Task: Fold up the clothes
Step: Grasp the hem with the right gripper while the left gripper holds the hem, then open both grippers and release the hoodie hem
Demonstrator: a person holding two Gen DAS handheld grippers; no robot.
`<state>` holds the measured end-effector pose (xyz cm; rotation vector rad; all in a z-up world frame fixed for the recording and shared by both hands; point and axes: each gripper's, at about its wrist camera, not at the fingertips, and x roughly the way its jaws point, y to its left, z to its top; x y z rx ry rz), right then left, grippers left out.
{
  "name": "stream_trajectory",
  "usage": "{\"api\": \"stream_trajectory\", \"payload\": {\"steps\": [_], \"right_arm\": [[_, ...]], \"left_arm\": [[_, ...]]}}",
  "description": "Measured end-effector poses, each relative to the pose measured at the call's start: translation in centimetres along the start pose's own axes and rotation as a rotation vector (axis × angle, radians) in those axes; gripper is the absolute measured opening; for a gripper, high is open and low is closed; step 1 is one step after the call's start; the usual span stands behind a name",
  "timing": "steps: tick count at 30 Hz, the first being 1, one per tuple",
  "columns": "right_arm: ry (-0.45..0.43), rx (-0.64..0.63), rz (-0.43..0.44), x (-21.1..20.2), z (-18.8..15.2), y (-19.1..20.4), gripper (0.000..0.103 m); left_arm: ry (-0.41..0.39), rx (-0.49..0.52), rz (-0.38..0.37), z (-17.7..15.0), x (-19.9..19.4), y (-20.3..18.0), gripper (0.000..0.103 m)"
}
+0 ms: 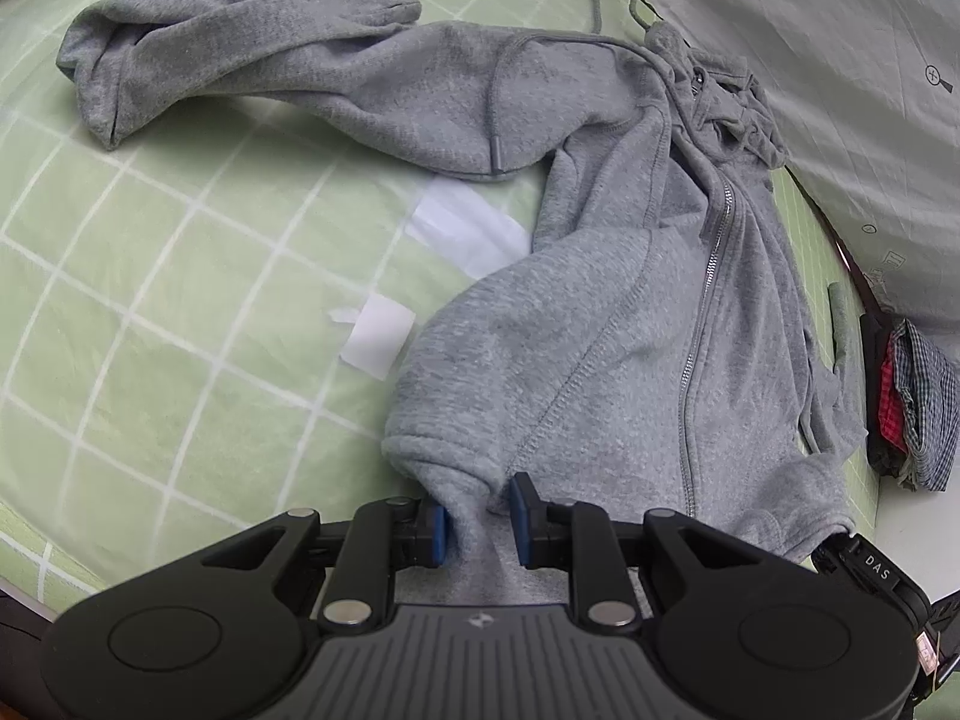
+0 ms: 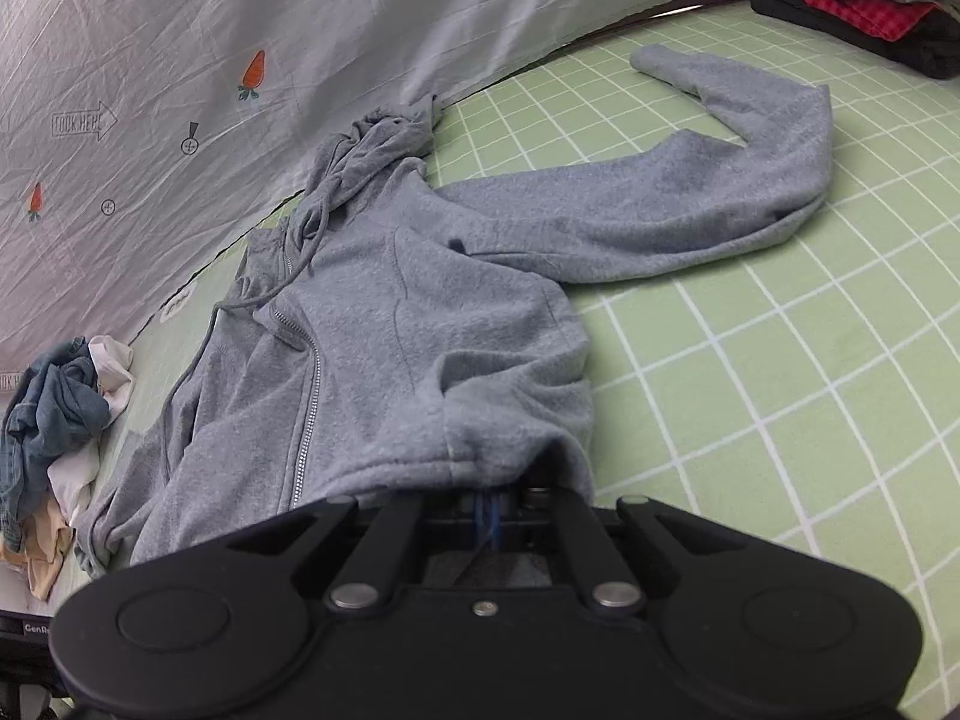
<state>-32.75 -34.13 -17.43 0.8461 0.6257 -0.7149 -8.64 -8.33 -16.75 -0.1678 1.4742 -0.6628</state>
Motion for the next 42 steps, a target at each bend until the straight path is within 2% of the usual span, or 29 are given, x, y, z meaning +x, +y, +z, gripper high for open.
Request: {"api": "stream_trajectory", "payload": {"steps": [10, 19, 26, 28, 31, 34, 38, 42], "right_arm": [[0.051, 0.092, 0.027, -4.6, -1.5, -2.3, 0.002], [0.061, 0.067, 0.008, -7.3, -2.3, -2.7, 0.002], [0.047, 0.002, 0.011, -8.9, -2.4, -2.3, 0.002], [0.054, -0.016, 0.018, -9.1, -2.5, -2.5, 0.002], [0.066, -0.043, 0.037, -9.5, -2.6, -2.8, 0.002], [0.077, -0.064, 0.053, -10.1, -2.6, -3.3, 0.002], [0.093, -0.064, 0.069, -10.7, -2.4, -4.5, 0.002], [0.125, -0.063, 0.057, -10.4, -2.4, -5.6, 0.002]], "left_arm": [[0.004, -0.032, -0.008, 0.1, 0.0, 0.3, 0.024], [-0.003, -0.060, -0.013, 0.0, 0.0, 0.5, 0.024], [-0.034, -0.053, 0.012, -0.4, -0.2, 0.0, 0.024], [-0.048, -0.047, 0.022, -0.7, -0.4, -0.3, 0.022], [-0.069, -0.041, 0.033, -1.2, -0.7, -0.8, 0.012], [-0.089, -0.016, 0.048, -2.0, -1.7, -1.7, 0.010], [-0.124, 0.005, 0.018, -4.0, -4.3, -2.8, 0.008], [-0.165, 0.039, 0.057, -5.5, -6.1, -3.6, 0.007]]}}
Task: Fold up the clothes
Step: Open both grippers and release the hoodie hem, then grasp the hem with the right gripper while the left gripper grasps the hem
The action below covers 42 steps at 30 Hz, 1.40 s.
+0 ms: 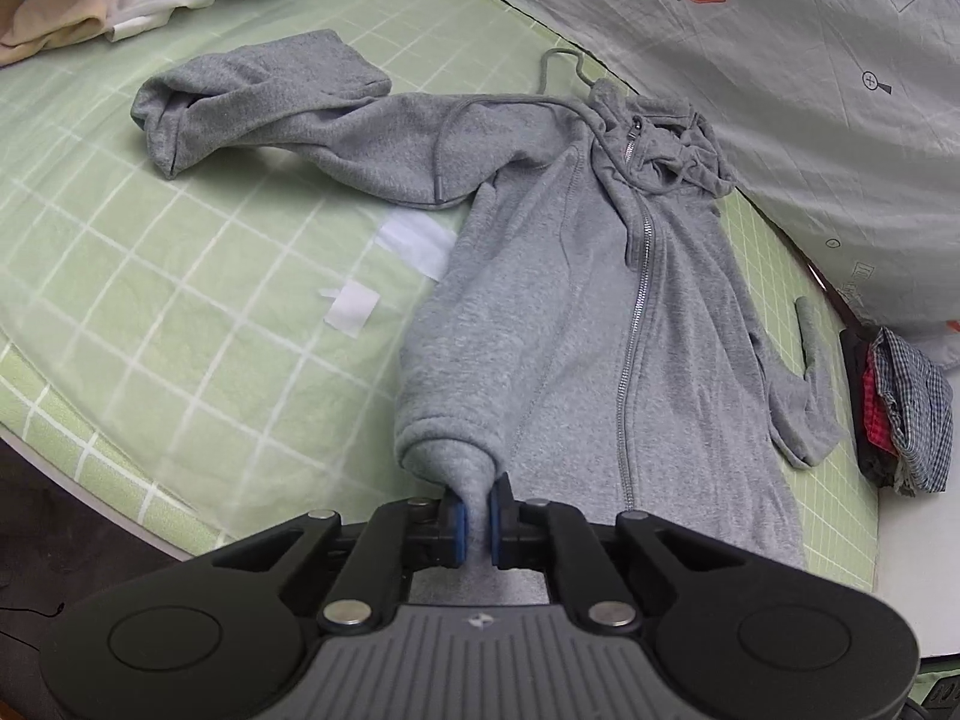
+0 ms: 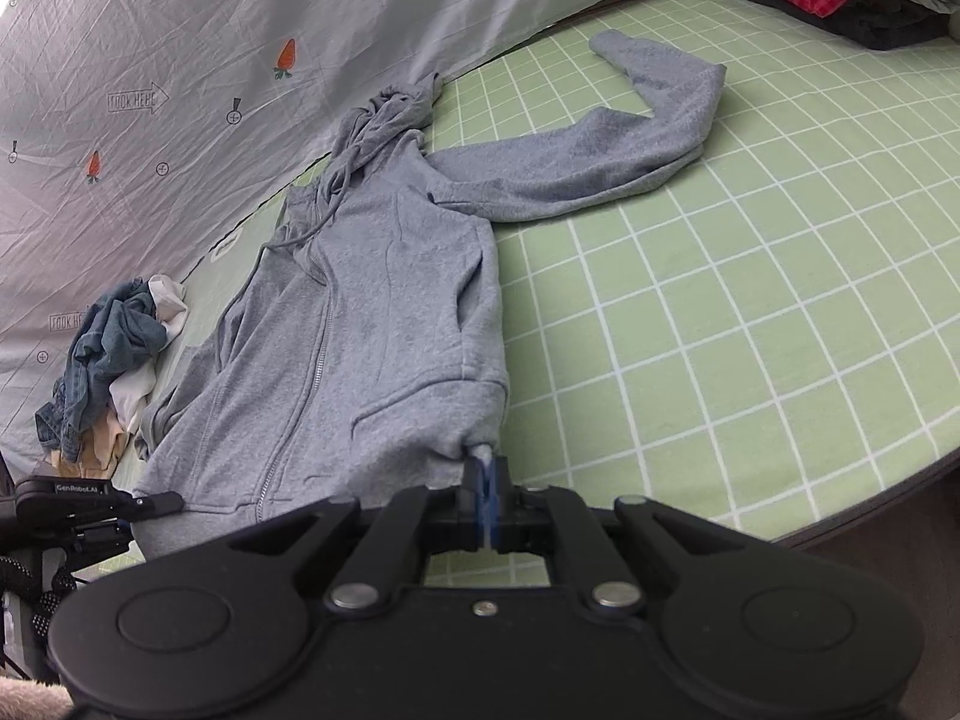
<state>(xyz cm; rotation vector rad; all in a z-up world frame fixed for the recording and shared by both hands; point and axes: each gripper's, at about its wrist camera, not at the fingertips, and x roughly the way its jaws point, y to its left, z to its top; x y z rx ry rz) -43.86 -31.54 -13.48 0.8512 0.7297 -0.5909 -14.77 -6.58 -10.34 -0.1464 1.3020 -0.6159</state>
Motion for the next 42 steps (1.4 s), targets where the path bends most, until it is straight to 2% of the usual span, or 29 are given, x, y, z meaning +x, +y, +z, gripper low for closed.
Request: {"api": "stream_trajectory", "payload": {"steps": [4, 6, 7, 9, 13, 17, 23, 26, 31, 35, 38, 42], "right_arm": [[0.057, -0.001, -0.029, 1.0, 0.0, -0.7, 0.002], [0.065, -0.011, -0.049, 1.3, 0.1, -0.8, 0.002], [0.064, -0.017, -0.048, 1.3, 0.1, -0.9, 0.005], [0.062, -0.027, -0.047, 1.4, 0.3, -1.0, 0.011], [0.049, -0.049, -0.035, 1.7, 0.6, -0.9, 0.029], [0.037, -0.076, -0.001, 2.1, 1.1, 0.0, 0.034], [0.055, -0.136, -0.023, 4.8, 1.9, 1.6, 0.033], [0.021, -0.155, -0.017, 5.8, 3.0, 2.4, 0.019], [-0.030, -0.147, 0.003, 8.2, 5.7, 4.5, 0.012], [-0.008, -0.176, 0.019, 9.3, 6.7, 5.9, 0.018], [-0.007, -0.233, 0.010, 8.9, 5.8, 6.4, 0.023], [0.010, -0.224, -0.008, 8.2, 4.1, 5.4, 0.029]], "left_arm": [[0.014, -0.019, 0.062, -0.7, 0.9, 0.2, 0.011], [0.033, -0.036, 0.105, -0.8, 1.5, 0.7, 0.016], [0.030, -0.035, 0.121, -0.9, 1.6, 0.8, 0.017], [0.021, -0.041, 0.132, -0.8, 1.6, 0.9, 0.028], [0.004, -0.040, 0.140, -0.3, 1.6, 0.9, 0.036], [-0.026, -0.011, 0.159, 0.4, 1.6, 0.7, 0.058], [0.026, 0.017, 0.152, 1.6, 3.6, 0.7, 0.059], [0.045, 0.041, 0.162, 1.7, 4.4, 0.5, 0.059], [0.066, 0.054, 0.161, 2.5, 5.0, 0.5, 0.059], [0.079, 0.066, 0.157, 3.1, 5.5, 0.5, 0.059], [0.082, 0.094, 0.159, 3.3, 5.8, 0.1, 0.059], [0.090, 0.117, 0.157, 3.4, 6.0, -0.1, 0.059]]}}
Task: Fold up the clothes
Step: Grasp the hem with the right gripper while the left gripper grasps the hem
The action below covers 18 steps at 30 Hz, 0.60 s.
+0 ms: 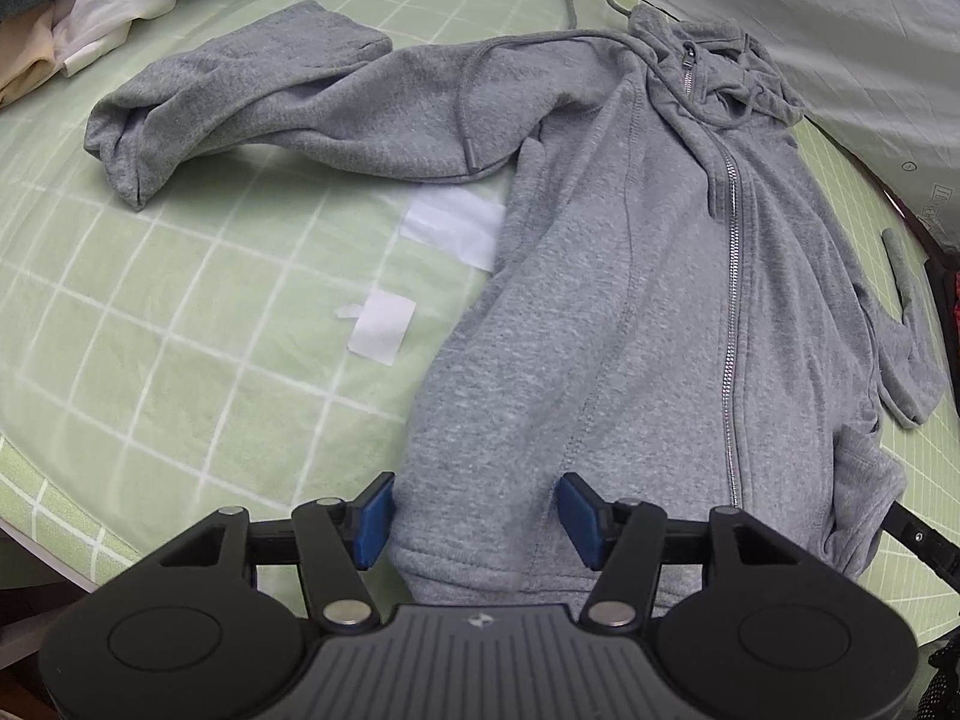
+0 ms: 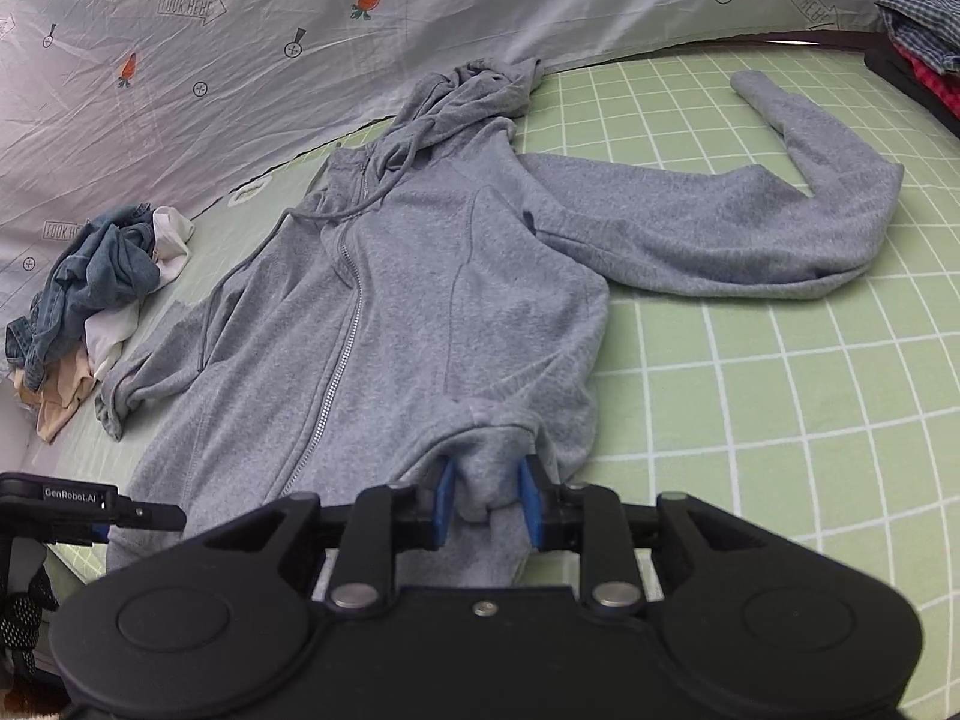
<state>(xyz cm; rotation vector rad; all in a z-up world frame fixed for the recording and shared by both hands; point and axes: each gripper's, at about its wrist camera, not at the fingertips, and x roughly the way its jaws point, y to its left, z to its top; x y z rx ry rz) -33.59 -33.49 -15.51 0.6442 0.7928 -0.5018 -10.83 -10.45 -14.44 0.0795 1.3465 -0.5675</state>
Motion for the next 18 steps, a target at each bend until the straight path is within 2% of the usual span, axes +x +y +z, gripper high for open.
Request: {"api": "stream_trajectory", "payload": {"steps": [2, 4, 6, 11, 12, 13, 15, 18], "right_arm": [[0.023, 0.023, 0.001, 0.1, -0.8, -0.5, 0.032], [0.052, 0.030, -0.001, 0.1, -1.5, -0.8, 0.041], [0.055, 0.023, -0.009, 0.0, -2.2, -0.8, 0.039], [0.018, 0.022, -0.019, -1.0, -3.0, -0.8, 0.026], [0.015, 0.012, -0.019, -1.2, -3.0, -0.8, 0.014], [0.016, -0.001, -0.021, -1.3, -3.0, -0.7, 0.009], [0.019, -0.019, -0.037, -2.1, -3.2, -0.4, 0.008], [0.032, 0.047, -0.042, -4.2, -3.9, -1.2, 0.008]], "left_arm": [[0.002, 0.005, -0.004, 0.0, 0.0, 0.1, 0.059], [0.005, 0.010, -0.008, 0.0, 0.0, 0.1, 0.059], [0.007, 0.016, -0.011, 0.1, 0.0, 0.1, 0.059], [0.013, 0.028, -0.020, 0.1, 0.1, 0.2, 0.059], [0.014, 0.030, -0.020, 0.1, 0.1, 0.2, 0.059], [0.015, 0.032, -0.021, 0.2, 0.1, 0.2, 0.059], [0.015, 0.034, -0.020, 0.2, 0.1, 0.2, 0.059], [0.012, 0.038, -0.022, 0.2, 0.1, 0.3, 0.059]]}}
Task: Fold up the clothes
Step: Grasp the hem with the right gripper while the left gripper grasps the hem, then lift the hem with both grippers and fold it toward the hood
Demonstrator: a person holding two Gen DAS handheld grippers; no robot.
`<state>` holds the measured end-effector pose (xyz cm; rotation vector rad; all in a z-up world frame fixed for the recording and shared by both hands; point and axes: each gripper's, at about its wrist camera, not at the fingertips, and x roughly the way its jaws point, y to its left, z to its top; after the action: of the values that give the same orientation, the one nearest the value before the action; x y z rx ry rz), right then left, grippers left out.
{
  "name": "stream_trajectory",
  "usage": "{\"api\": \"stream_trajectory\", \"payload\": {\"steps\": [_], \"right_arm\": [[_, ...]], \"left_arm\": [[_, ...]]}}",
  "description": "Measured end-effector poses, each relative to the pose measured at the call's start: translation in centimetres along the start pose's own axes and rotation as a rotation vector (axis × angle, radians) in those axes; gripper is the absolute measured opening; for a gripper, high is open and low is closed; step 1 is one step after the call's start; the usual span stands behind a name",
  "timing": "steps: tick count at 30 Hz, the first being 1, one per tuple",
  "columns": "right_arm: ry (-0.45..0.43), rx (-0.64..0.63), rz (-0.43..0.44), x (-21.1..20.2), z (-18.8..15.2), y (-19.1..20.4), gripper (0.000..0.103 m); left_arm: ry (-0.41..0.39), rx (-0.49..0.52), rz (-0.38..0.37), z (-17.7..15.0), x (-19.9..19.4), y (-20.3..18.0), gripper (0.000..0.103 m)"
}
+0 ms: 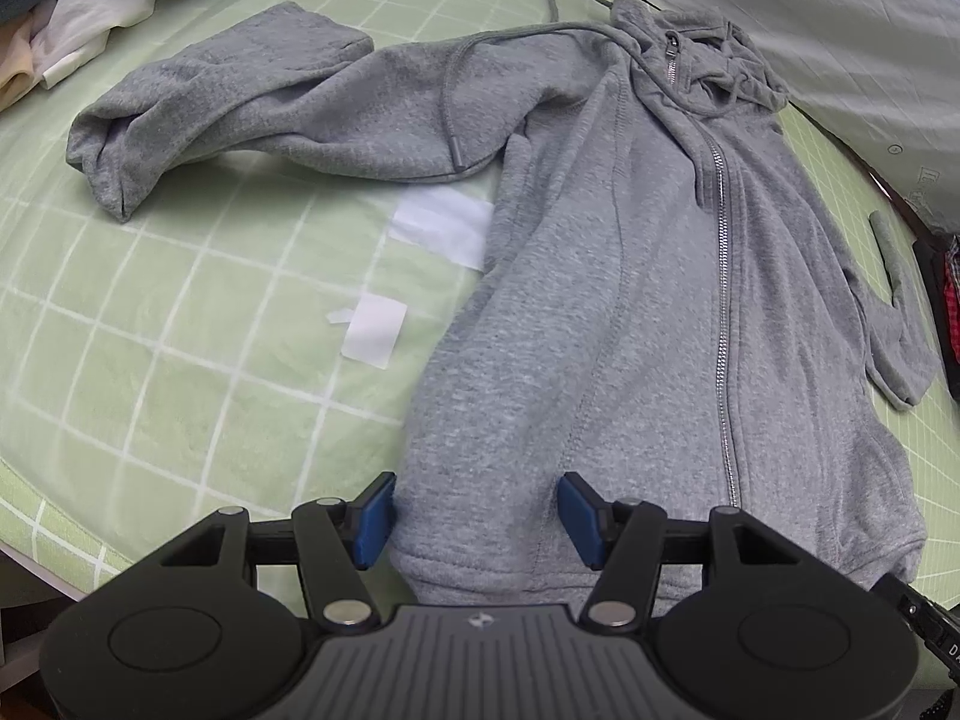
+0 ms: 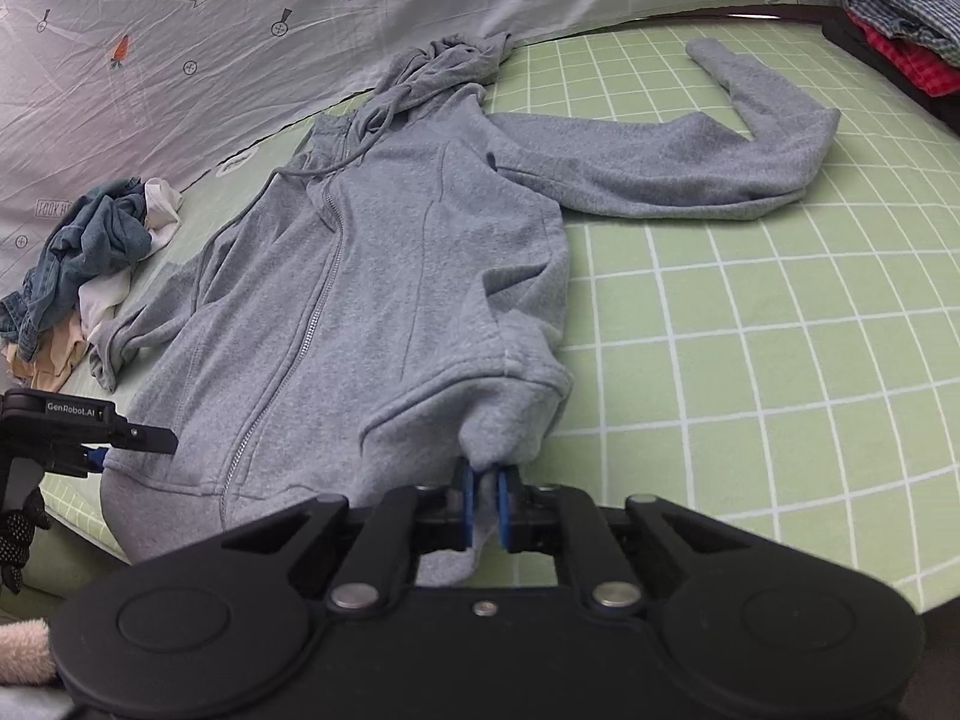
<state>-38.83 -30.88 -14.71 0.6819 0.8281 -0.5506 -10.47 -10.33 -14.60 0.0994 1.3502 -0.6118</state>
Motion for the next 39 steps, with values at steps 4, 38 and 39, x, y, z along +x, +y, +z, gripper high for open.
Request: {"api": "stream_trajectory", "payload": {"steps": [4, 38, 39], "right_arm": [[0.046, 0.072, -0.050, -1.7, -2.1, -2.0, 0.007], [-0.122, 0.241, 0.239, -2.1, 5.4, -1.5, 0.008], [-0.159, 0.206, 0.247, -3.0, 5.5, -0.8, 0.008]], "left_arm": [[-0.008, 0.007, -0.006, 0.0, 0.0, 0.2, 0.060], [-0.153, -0.013, -0.273, 4.7, -7.8, -0.6, 0.010], [-0.170, 0.015, -0.236, 4.5, -8.0, -0.9, 0.010]]}}
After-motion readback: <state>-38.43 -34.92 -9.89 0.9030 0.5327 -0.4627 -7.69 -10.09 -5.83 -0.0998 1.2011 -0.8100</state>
